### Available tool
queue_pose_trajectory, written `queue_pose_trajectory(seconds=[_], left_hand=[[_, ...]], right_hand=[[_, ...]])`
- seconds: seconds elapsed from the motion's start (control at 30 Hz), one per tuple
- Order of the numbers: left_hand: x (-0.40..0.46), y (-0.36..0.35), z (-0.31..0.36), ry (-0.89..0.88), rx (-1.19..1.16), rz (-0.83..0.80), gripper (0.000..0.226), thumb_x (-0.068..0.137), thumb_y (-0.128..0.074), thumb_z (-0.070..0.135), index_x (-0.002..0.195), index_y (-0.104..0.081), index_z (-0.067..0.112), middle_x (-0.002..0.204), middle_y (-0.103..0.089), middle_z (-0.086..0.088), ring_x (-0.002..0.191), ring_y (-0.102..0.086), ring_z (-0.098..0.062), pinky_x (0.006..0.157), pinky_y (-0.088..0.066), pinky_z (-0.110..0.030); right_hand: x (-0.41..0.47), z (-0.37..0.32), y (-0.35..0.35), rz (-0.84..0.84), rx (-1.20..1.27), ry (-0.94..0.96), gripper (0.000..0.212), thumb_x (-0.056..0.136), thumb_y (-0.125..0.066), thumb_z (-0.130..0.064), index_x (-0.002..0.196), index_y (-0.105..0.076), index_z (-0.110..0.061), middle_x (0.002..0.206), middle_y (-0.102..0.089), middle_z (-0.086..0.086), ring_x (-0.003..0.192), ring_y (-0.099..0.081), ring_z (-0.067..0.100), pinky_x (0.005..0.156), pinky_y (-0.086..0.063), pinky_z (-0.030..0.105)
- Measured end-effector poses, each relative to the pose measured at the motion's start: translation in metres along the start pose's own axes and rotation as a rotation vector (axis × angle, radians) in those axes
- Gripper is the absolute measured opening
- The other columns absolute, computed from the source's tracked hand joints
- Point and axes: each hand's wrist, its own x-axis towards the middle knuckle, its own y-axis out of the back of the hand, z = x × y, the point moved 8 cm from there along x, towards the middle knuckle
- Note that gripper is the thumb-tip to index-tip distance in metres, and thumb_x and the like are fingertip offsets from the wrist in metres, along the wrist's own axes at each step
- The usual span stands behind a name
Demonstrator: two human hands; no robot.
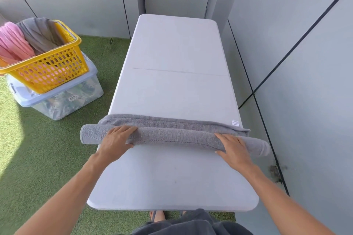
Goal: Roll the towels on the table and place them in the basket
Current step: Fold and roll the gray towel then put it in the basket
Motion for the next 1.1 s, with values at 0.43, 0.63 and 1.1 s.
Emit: queue_pose_trajectory(seconds=[0.43, 0.63, 1.1], left_hand=[[-0.008, 0.009, -0.014, -0.019, -0.088, 0.085, 0.056, 0.088, -0.068, 0.036, 0.139, -0.050, 0.023, 0.138, -0.054, -0.001, 0.129, -0.048, -0.024, 0.110, -0.033, -0.040], [-0.004, -0.005, -0.017, 0.021, -0.060, -0.126, 0.059, 0.080, -0.075, 0.022, 0.135, -0.053, 0.024, 0.128, -0.061, 0.003, 0.119, -0.054, -0.022, 0.101, -0.038, -0.033], [-0.043, -0.007, -0.057, 0.207, -0.043, 0.147, 0.054, 0.084, -0.057, 0.056, 0.128, -0.057, 0.024, 0.114, -0.061, 0.000, 0.113, -0.057, -0.028, 0.099, -0.038, -0.045]], right_hand=[[-0.007, 0.011, 0.000, 0.047, 0.098, -0.031, 0.064, 0.090, -0.054, -0.055, 0.146, -0.032, -0.034, 0.148, -0.038, -0.011, 0.141, -0.027, 0.012, 0.115, -0.017, 0.039], [-0.006, 0.009, -0.003, -0.082, 0.051, -0.031, 0.052, 0.087, -0.063, -0.028, 0.136, -0.045, -0.033, 0.125, -0.058, -0.008, 0.122, -0.049, 0.017, 0.102, -0.033, 0.035], [-0.032, 0.050, -0.008, 0.052, -0.017, -0.201, 0.069, 0.089, -0.033, -0.068, 0.145, -0.035, -0.027, 0.141, -0.047, -0.003, 0.138, -0.032, 0.022, 0.116, -0.012, 0.044]])
